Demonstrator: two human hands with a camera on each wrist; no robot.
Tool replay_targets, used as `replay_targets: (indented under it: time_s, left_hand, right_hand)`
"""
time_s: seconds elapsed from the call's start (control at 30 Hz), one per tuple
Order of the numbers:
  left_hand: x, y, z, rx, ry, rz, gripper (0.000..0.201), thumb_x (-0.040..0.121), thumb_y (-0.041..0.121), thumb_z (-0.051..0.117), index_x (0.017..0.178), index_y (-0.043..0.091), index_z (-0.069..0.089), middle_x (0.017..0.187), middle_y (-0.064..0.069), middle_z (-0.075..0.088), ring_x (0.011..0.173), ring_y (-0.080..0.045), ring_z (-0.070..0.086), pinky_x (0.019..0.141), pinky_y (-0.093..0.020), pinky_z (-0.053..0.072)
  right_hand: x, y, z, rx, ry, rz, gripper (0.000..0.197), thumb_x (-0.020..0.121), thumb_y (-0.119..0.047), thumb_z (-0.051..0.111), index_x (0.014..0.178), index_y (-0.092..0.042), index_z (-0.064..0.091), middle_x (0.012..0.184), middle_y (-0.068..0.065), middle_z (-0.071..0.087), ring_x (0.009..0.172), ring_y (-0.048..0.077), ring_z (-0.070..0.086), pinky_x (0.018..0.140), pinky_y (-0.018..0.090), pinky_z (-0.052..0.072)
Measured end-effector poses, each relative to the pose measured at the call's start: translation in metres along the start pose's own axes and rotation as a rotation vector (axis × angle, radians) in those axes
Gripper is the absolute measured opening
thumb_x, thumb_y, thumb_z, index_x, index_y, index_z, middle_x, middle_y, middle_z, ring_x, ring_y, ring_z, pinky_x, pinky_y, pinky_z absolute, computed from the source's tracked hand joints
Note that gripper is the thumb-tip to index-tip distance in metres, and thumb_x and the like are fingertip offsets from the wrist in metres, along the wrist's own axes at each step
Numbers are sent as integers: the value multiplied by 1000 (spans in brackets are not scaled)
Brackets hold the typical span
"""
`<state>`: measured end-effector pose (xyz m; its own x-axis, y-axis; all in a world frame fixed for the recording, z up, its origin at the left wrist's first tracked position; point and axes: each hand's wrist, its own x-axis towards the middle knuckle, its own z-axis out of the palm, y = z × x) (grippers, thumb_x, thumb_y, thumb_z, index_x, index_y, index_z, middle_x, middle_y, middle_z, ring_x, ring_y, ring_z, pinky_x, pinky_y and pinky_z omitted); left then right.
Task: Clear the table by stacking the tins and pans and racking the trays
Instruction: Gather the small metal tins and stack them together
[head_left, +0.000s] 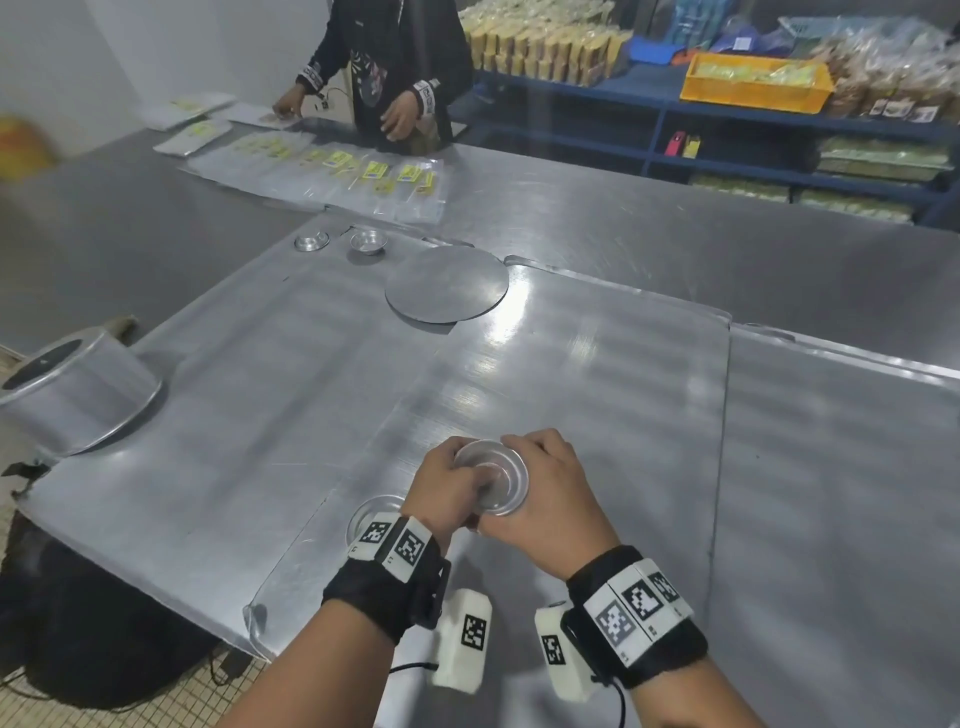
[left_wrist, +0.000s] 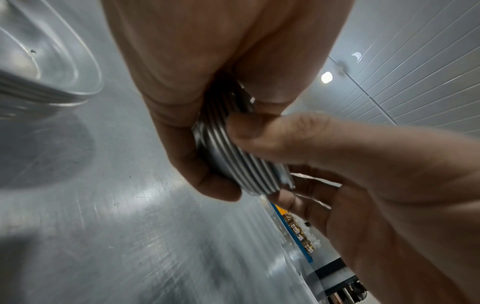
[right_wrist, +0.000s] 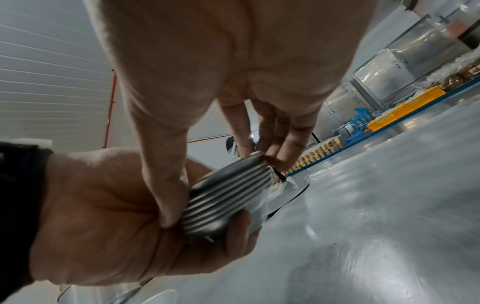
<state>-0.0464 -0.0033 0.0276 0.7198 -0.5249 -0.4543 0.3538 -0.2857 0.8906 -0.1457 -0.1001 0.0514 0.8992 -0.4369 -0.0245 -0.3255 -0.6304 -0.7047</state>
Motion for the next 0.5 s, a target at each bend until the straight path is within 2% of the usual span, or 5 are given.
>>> replay_targets:
  time_s: [0.1, 0.17, 0.23, 0.37, 0.5]
  left_hand:
    - [2, 0, 3, 30, 7, 0, 26, 74, 9, 63, 99, 17, 66, 97, -22, 71, 86, -40, 70, 59, -40, 52]
    - [4, -1, 3, 44, 15, 4, 21, 81, 4, 61, 99, 15, 64, 95, -21, 70, 80, -38, 68, 52, -33, 49]
    - [6, -2, 1, 49, 28, 11, 18, 85, 1, 60, 98, 13, 64, 92, -22, 68, 72, -32, 64, 47, -28, 45]
    - [8, -1, -12, -9, 61, -11, 20, 87, -3, 60, 103, 9, 63, 98, -23, 68, 80, -34, 67, 54, -38, 56]
    - [10, 4, -31, -99, 104, -42, 22, 90, -7, 59, 107, 6, 61, 104, -22, 65, 84, -34, 66, 55, -38, 58]
  right_hand:
    - [2, 3, 0, -6, -23, 6, 72, 59, -46, 86, 123, -28, 58, 117, -9, 41, 115, 10, 44, 98, 22, 44]
    - [5, 4, 0, -23, -48, 11, 79, 60, -47, 87, 129, -26, 54, 120, -8, 39, 118, 11, 43, 98, 18, 41]
    - [10, 4, -2, -37, -96, 17, 87, 59, -46, 88, 135, -25, 51, 122, -8, 39, 119, 12, 43, 100, 19, 40]
    - [25, 3, -9, -13, -209, 8, 101, 54, -28, 94, 143, -25, 46, 124, -7, 45, 115, 12, 50, 101, 31, 46]
    - [52, -2, -9, -72, -299, -38, 87, 63, -9, 88, 139, -25, 50, 118, -5, 52, 98, 8, 52, 90, 24, 49]
